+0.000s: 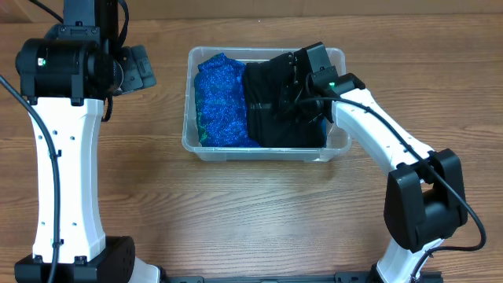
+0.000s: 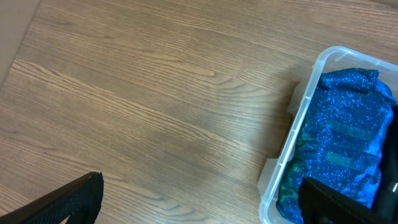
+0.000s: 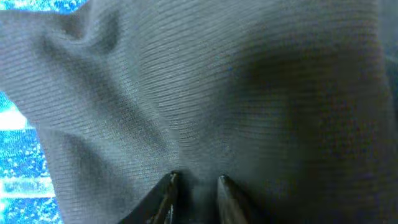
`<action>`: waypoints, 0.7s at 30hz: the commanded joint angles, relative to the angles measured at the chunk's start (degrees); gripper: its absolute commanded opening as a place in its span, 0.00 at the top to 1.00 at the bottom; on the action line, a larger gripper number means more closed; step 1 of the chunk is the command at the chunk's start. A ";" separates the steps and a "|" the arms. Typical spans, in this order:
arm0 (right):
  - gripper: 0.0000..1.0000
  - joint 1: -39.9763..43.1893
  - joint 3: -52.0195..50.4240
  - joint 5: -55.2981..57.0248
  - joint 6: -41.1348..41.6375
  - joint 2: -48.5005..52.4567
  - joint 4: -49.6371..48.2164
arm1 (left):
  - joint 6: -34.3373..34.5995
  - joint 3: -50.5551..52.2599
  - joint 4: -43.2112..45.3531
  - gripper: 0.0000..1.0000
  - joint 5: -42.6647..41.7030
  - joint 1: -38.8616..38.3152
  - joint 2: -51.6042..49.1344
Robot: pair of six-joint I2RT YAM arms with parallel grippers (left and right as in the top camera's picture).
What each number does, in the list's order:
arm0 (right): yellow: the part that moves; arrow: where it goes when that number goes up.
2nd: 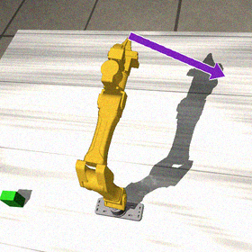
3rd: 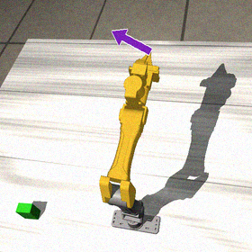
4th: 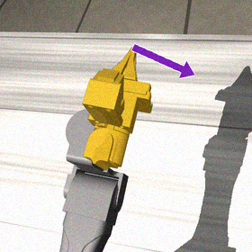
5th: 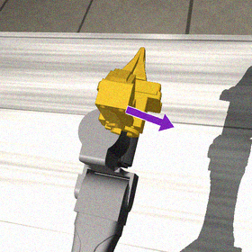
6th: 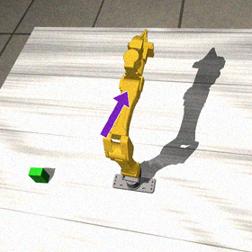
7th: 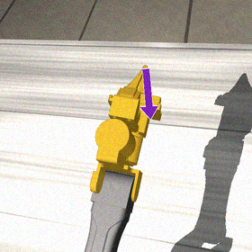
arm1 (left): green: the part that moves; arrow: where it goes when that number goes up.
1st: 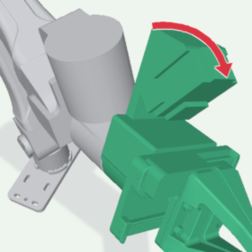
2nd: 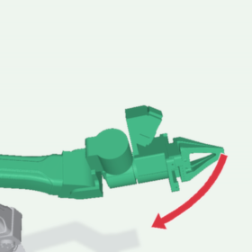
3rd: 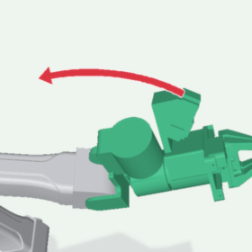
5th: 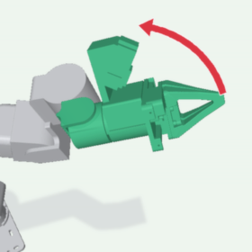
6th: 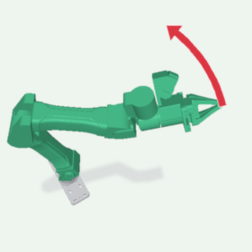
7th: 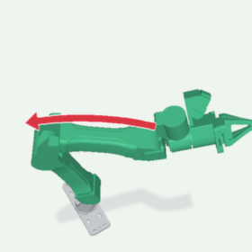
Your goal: Pack container
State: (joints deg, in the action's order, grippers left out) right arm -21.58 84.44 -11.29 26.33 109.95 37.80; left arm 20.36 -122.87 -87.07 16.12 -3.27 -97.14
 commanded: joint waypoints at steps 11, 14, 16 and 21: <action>0.00 -2.23 3.06 3.74 -3.87 -33.05 29.33 | -1.09 0.24 0.13 0.00 0.81 0.15 -0.07; 0.00 -0.63 3.06 5.29 -11.39 -37.86 27.65 | -1.09 0.24 0.13 0.00 0.81 0.15 -0.07; 0.00 0.48 3.06 11.13 -16.81 -44.57 23.06 | -1.09 0.24 0.13 0.00 0.79 0.15 -0.07; 0.00 0.52 2.99 24.92 -23.39 -55.58 25.75 | -1.09 0.24 0.13 0.00 0.79 0.15 -0.07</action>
State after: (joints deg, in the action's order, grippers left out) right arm -21.37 86.80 6.44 9.17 57.25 62.39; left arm 20.36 -122.87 -87.07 16.12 -3.27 -97.14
